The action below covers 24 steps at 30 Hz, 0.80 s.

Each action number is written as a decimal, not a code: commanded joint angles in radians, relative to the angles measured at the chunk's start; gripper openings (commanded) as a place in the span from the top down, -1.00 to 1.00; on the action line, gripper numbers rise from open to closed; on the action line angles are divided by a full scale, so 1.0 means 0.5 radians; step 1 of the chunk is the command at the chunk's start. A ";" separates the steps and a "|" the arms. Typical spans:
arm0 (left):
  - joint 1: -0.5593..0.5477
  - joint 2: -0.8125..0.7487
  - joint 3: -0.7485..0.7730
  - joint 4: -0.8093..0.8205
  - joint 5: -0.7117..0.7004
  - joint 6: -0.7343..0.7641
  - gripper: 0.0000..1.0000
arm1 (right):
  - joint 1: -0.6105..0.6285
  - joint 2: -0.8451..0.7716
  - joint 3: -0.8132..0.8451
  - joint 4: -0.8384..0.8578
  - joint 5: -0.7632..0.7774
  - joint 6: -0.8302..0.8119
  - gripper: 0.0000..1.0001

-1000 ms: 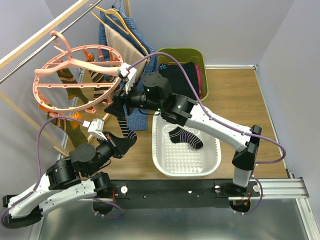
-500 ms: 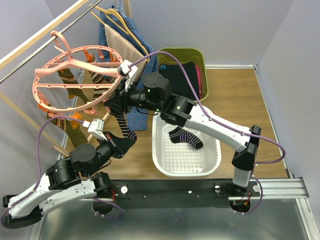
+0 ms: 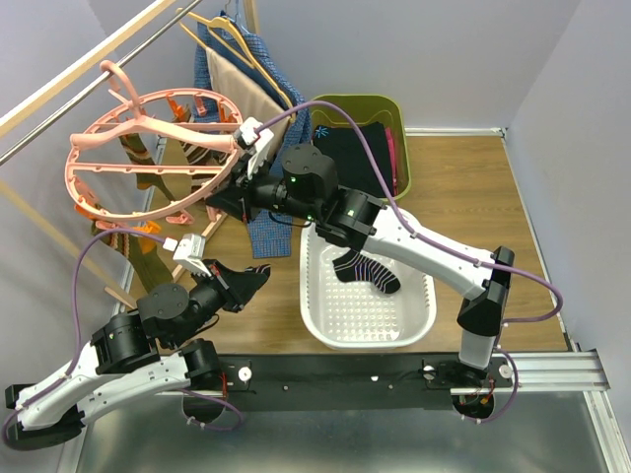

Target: Remove the socks clipped to the hanger

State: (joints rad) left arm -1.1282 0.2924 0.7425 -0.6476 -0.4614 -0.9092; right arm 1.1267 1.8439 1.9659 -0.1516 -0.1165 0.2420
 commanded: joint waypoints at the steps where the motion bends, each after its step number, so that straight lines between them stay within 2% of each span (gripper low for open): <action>1: -0.008 -0.014 -0.009 0.022 -0.019 -0.016 1.00 | 0.014 -0.022 -0.042 -0.028 0.037 -0.018 0.36; 3: -0.005 -0.008 -0.012 0.022 -0.016 -0.016 1.00 | 0.017 -0.025 -0.042 -0.071 0.021 -0.024 -0.19; 6: -0.008 -0.002 -0.012 0.025 -0.013 -0.013 1.00 | 0.017 -0.061 -0.066 -0.123 0.009 -0.012 -0.47; 8: -0.005 -0.005 -0.009 0.028 -0.010 -0.013 1.00 | 0.017 -0.107 -0.155 -0.120 -0.003 0.004 -0.51; 9: -0.005 -0.005 -0.012 0.028 -0.010 -0.010 1.00 | 0.017 -0.132 -0.198 -0.117 -0.012 0.016 -0.60; 13: -0.005 -0.005 -0.009 0.034 -0.007 -0.004 1.00 | 0.017 -0.319 -0.434 -0.108 -0.120 0.028 -0.63; 20: -0.005 -0.017 0.000 0.080 0.048 0.070 1.00 | 0.017 -0.791 -1.008 -0.138 -0.043 -0.021 -0.67; 24: -0.005 -0.075 -0.012 0.154 0.174 0.165 1.00 | 0.017 -1.103 -1.339 -0.163 -0.018 -0.189 -0.80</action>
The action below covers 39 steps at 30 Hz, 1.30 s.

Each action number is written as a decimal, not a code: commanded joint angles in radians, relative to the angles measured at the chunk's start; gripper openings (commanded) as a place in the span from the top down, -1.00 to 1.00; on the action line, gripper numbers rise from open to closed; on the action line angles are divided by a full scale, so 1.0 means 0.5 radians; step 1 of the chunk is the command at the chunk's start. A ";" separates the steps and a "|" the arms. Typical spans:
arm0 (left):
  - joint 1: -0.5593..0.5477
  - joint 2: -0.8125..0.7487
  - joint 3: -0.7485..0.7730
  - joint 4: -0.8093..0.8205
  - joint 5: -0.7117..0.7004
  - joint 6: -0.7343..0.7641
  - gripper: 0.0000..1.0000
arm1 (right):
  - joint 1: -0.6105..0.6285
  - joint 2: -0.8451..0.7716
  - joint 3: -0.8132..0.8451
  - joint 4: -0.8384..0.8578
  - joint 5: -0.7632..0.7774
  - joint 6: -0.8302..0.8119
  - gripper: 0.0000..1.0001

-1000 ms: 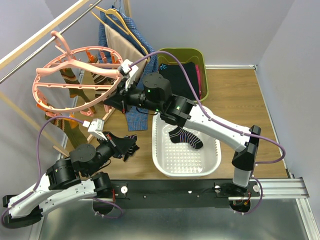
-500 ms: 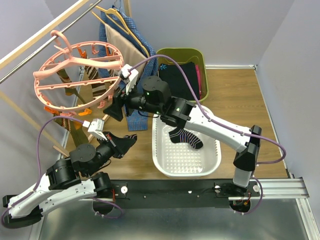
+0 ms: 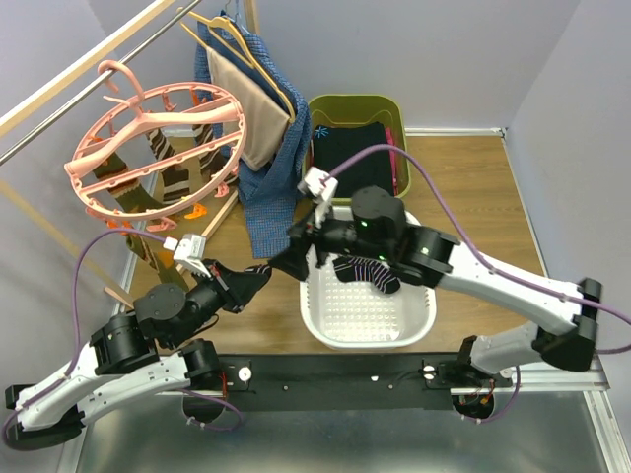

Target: Remove the socks clipped to the hanger

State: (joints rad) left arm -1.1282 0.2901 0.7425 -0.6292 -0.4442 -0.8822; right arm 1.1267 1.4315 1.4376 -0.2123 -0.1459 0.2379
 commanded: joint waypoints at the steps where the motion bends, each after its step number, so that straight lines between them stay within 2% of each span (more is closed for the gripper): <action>1: -0.005 -0.092 -0.015 0.138 0.173 0.138 1.00 | 0.017 -0.325 -0.413 -0.036 0.013 -0.230 -0.80; 4: -0.005 -0.209 -0.037 0.231 0.342 0.233 1.00 | 0.017 -0.503 -0.656 0.016 -0.235 -0.426 -0.82; 5: -0.005 -0.282 -0.049 0.255 0.418 0.258 1.00 | 0.017 -0.546 -0.715 0.050 -0.403 -0.527 -0.82; 10: -0.008 -0.509 -0.166 0.476 0.649 0.267 1.00 | 0.017 -0.685 -0.942 0.320 -0.837 -0.687 -0.82; 14: -0.005 -0.568 -0.242 0.614 0.848 0.249 1.00 | 0.017 -0.578 -0.915 0.483 -0.917 -0.785 -0.82; 18: -0.005 -0.528 -0.264 0.620 0.940 0.240 1.00 | 0.014 -0.440 -0.844 0.755 -0.948 -0.810 -0.82; 27: -0.005 -0.522 -0.252 0.630 0.974 0.249 1.00 | 0.017 -0.062 -0.574 0.948 -1.220 -0.777 -0.80; 30: -0.005 -0.534 -0.249 0.620 0.977 0.252 1.00 | 0.014 -0.007 -0.586 1.062 -1.340 -0.688 -0.67; 33: -0.005 -0.543 -0.249 0.611 0.974 0.252 1.00 | 0.017 0.006 -0.614 1.118 -1.420 -0.635 -0.45; 36: -0.005 -0.553 -0.249 0.608 0.971 0.246 1.00 | 0.017 0.012 -0.617 1.094 -1.429 -0.617 -0.16; 37: -0.005 -0.556 -0.246 0.608 0.974 0.240 1.00 | 0.017 0.021 -0.608 1.072 -1.432 -0.617 0.02; 39: -0.008 -0.556 -0.243 0.608 0.968 0.240 1.00 | 0.017 0.042 -0.584 1.005 -1.448 -0.623 0.23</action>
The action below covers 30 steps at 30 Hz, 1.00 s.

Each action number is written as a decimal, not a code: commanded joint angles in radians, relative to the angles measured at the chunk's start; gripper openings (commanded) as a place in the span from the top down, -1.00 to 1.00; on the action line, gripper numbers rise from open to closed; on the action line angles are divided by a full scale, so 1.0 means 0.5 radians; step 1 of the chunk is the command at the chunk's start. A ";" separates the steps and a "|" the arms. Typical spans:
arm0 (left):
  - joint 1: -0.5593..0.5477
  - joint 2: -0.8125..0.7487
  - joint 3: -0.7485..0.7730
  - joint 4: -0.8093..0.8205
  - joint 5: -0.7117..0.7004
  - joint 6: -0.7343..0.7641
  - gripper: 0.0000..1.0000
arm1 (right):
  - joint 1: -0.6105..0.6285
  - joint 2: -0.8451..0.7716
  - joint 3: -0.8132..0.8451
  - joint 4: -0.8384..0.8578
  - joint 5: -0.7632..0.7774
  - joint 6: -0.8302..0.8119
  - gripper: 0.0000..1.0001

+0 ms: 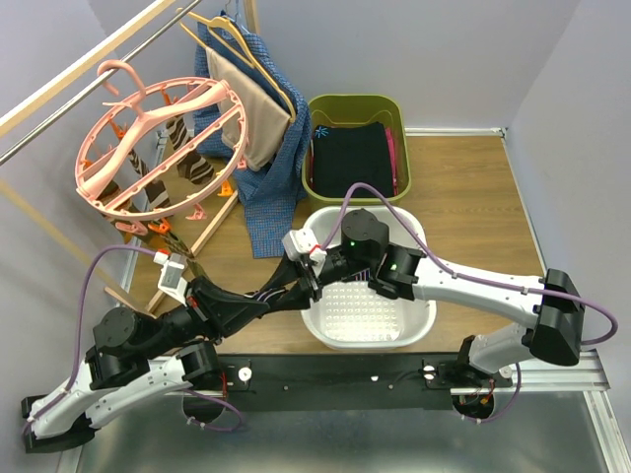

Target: Remove the socks clipped to the hanger

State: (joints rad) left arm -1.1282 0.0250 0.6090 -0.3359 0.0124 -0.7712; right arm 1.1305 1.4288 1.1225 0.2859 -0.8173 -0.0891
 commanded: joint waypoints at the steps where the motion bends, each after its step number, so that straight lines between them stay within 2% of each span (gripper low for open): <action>1: -0.005 -0.025 0.024 0.018 0.055 0.021 1.00 | 0.006 0.060 0.080 -0.025 -0.108 0.031 0.57; 2: -0.005 -0.022 0.028 0.018 0.040 0.015 1.00 | 0.009 0.072 0.096 -0.056 -0.105 0.025 0.73; 3: -0.005 -0.019 0.040 0.003 0.027 0.011 0.90 | 0.009 0.081 0.105 -0.105 -0.102 0.010 0.88; 4: -0.005 -0.019 0.049 -0.012 0.006 0.005 0.68 | 0.006 0.097 0.114 -0.127 -0.090 0.009 0.98; 5: -0.005 -0.022 0.061 -0.028 -0.009 -0.001 0.08 | 0.009 0.103 0.114 -0.142 -0.062 0.009 0.99; 7: -0.005 -0.038 0.095 -0.077 -0.098 -0.007 -0.55 | 0.009 0.103 0.102 -0.176 0.008 0.000 0.99; 8: -0.005 -0.044 0.104 -0.095 -0.144 -0.016 -0.73 | 0.009 0.100 0.099 -0.191 0.039 -0.006 0.99; 11: -0.005 -0.157 0.144 -0.160 -0.227 -0.038 -0.73 | 0.009 0.091 0.114 -0.274 0.272 -0.018 0.99; 14: -0.005 -0.215 0.190 -0.261 -0.362 -0.087 -0.74 | 0.009 0.109 0.197 -0.446 0.960 0.027 0.99; 15: -0.005 -0.228 0.214 -0.343 -0.414 -0.108 -0.74 | 0.009 0.121 0.267 -0.531 1.440 0.061 0.99; 17: -0.005 -0.249 0.245 -0.448 -0.564 -0.200 -0.73 | 0.006 0.149 0.326 -0.566 1.869 0.062 0.99; 18: -0.005 -0.249 0.273 -0.539 -0.604 -0.225 -0.73 | 0.003 0.173 0.368 -0.629 2.254 0.068 0.99; 20: -0.005 -0.246 0.288 -0.586 -0.663 -0.252 -0.74 | -0.006 0.204 0.412 -0.667 2.615 0.083 0.99; 21: -0.005 -0.246 0.294 -0.607 -0.675 -0.259 -0.74 | -0.024 0.238 0.433 -0.722 2.935 0.126 0.99; 24: -0.005 -0.246 0.294 -0.620 -0.703 -0.280 -0.74 | -0.070 0.278 0.513 -0.951 3.375 0.334 0.99; 26: -0.005 -0.243 0.288 -0.623 -0.721 -0.283 -0.73 | -0.119 0.293 0.525 -1.099 3.548 0.496 0.99; 27: -0.005 -0.240 0.288 -0.626 -0.721 -0.292 -0.72 | -0.135 0.287 0.522 -1.264 3.622 0.695 0.99; 29: -0.008 -0.237 0.282 -0.623 -0.724 -0.292 -0.72 | -0.211 0.220 0.437 -1.387 3.577 0.874 0.98; 30: -0.005 -0.237 0.285 -0.626 -0.727 -0.295 -0.71 | -0.245 0.186 0.376 -1.458 3.434 1.020 0.99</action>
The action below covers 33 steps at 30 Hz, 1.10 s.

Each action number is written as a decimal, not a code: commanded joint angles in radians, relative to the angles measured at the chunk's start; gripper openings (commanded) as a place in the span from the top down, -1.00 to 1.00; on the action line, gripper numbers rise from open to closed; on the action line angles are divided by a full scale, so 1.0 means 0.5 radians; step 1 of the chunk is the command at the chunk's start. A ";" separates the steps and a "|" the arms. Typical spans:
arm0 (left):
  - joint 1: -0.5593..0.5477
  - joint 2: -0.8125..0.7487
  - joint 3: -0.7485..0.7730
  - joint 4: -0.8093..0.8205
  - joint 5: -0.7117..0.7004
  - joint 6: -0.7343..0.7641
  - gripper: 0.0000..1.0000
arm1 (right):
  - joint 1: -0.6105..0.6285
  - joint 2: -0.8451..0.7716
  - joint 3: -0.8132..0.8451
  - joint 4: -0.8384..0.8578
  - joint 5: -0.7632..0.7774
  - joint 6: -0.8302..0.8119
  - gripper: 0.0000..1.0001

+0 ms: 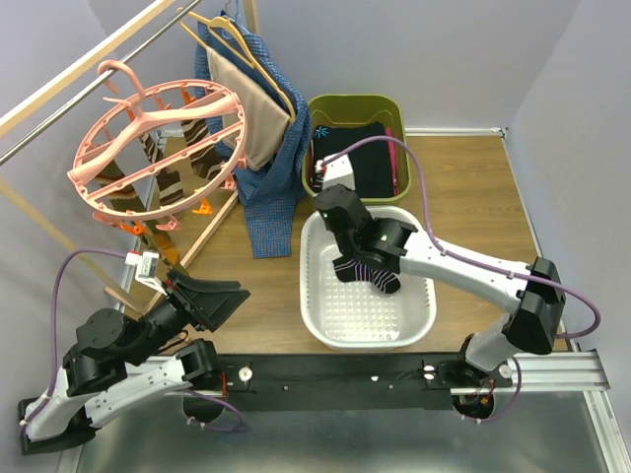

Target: Remove the socks clipped to the hanger

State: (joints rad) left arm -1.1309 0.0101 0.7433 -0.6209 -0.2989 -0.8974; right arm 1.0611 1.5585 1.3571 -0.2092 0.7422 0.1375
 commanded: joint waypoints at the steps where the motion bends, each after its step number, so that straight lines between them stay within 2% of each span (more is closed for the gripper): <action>1: 0.001 -0.204 0.020 -0.062 -0.105 -0.043 -0.70 | -0.182 -0.125 -0.164 -0.462 0.219 0.611 0.98; 6: 0.001 -0.207 0.038 -0.105 -0.111 -0.055 -0.67 | -0.318 -0.432 -0.652 -0.312 -0.287 0.713 0.99; 9: 0.001 -0.217 0.041 -0.099 -0.120 -0.058 -0.66 | -0.318 -0.494 -0.766 -0.312 -0.468 0.759 0.99; 12: 0.001 -0.226 0.041 -0.081 -0.132 -0.077 -0.63 | -0.318 -0.482 -0.904 -0.293 -0.530 0.783 0.95; 17: 0.001 -0.238 0.035 -0.010 -0.093 -0.080 -0.61 | -0.318 -0.332 -1.020 -0.327 -0.604 0.851 0.72; 19: 0.001 -0.235 0.053 -0.007 -0.089 -0.071 -0.60 | -0.318 -0.301 -1.033 -0.354 -0.616 0.863 0.69; 22: 0.001 -0.229 0.075 -0.019 -0.096 -0.061 -0.60 | -0.315 -0.285 -1.051 -0.385 -0.628 0.872 0.44; 23: 0.001 -0.229 0.078 -0.019 -0.099 -0.058 -0.60 | -0.318 -0.313 -1.057 -0.385 -0.631 0.872 0.23; 25: -0.002 -0.229 0.087 -0.019 -0.099 -0.055 -0.60 | -0.318 -0.359 -1.058 -0.413 -0.631 0.872 0.03; 27: 0.001 -0.226 0.087 -0.013 -0.102 -0.052 -0.60 | -0.315 -0.441 -1.045 -0.443 -0.616 0.866 -0.31; 28: 0.001 -0.226 0.084 -0.010 -0.099 -0.046 -0.60 | -0.318 -0.469 -1.027 -0.471 -0.604 0.854 -0.35; 29: 0.001 -0.229 0.084 -0.004 -0.099 -0.034 -0.60 | -0.315 -0.497 -1.012 -0.486 -0.601 0.839 -0.54; 31: 0.001 -0.229 0.078 0.011 -0.099 -0.031 -0.60 | -0.315 -0.570 -0.935 -0.532 -0.595 0.796 -0.61; 32: 0.001 -0.229 0.078 0.021 -0.096 -0.018 -0.60 | -0.315 -0.592 -0.907 -0.545 -0.601 0.780 -0.84; 33: 0.001 -0.232 0.078 0.039 -0.093 -0.015 -0.60 | -0.312 -0.607 -0.868 -0.554 -0.607 0.744 -0.91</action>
State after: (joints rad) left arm -1.1309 0.0101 0.7704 -0.6331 -0.3298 -0.9260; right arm 0.8986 1.3193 0.8455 -0.4332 0.4351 0.5488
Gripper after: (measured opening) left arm 0.801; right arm 0.795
